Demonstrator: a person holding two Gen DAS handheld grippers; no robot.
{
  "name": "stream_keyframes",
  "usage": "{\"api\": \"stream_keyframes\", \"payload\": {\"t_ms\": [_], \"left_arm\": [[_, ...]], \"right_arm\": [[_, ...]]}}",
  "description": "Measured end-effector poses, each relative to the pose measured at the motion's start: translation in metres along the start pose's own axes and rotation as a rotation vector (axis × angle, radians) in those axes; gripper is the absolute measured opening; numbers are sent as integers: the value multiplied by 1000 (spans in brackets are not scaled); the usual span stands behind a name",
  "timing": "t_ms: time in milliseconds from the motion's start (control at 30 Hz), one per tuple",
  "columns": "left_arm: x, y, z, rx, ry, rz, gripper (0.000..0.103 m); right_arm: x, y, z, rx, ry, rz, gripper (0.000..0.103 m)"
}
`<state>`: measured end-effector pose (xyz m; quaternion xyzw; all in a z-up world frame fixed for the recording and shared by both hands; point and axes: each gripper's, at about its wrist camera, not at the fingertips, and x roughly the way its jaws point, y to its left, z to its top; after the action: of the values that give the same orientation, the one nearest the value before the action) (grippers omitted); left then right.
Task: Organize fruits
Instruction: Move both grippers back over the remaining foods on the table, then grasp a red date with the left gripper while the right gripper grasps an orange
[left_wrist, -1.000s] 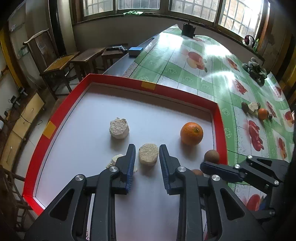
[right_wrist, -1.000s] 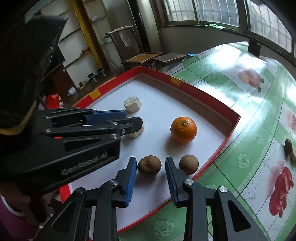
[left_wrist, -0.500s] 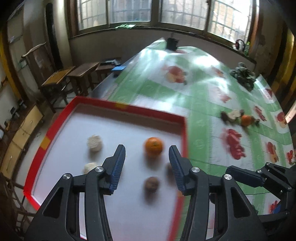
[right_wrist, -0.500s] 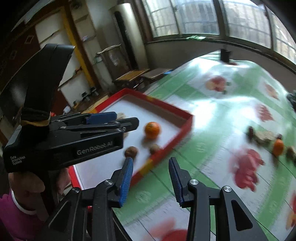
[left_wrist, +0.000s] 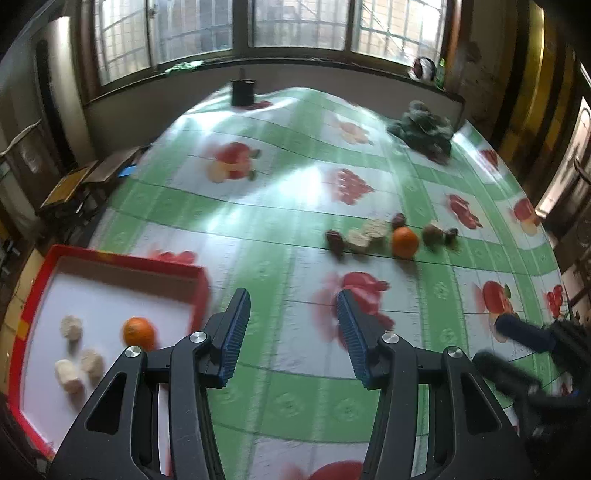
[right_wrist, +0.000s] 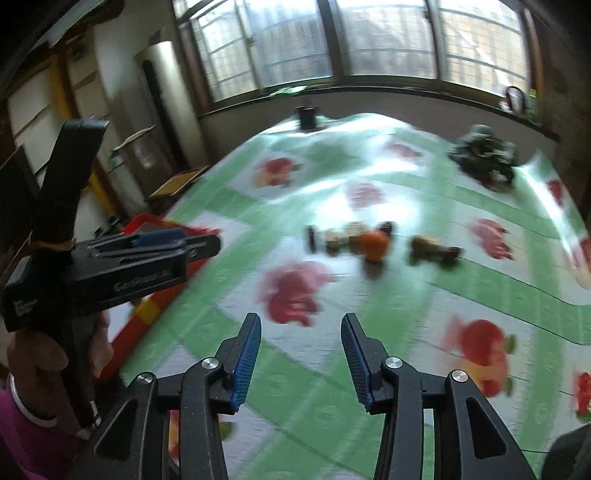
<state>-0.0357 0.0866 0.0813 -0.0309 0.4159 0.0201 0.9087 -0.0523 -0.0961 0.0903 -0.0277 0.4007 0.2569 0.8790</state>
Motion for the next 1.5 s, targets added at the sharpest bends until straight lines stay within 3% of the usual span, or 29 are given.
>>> {"api": "stream_keyframes", "payload": {"t_ms": [233,367,500,800,1067,1333,1400,1467,1500], "left_arm": [[45,-15,7,-23,109,-62,49],[65,-16,16,-37,126,-60,49],[81,-9,31,-118,144,-88,49],[116,-4,60,-228,177,-76,49],[124,2,52,-188,215,4,49],[127,-4,53,-171,217,-18,49],[128,-7,53,-152,210,-4,44],[126,-5,51,-146,199,17,24],[126,-4,51,-148,196,17,23]], "right_arm": [[0,-60,-7,111,4,-46,44],[6,-73,-7,129,5,-32,45],[14,-77,-7,120,14,-18,45],[28,-77,0,105,22,15,45],[34,-79,6,95,28,34,45],[49,-72,17,69,34,50,45],[57,-70,21,51,38,56,45],[69,-69,28,33,43,56,45],[76,-68,32,24,50,52,45]]}}
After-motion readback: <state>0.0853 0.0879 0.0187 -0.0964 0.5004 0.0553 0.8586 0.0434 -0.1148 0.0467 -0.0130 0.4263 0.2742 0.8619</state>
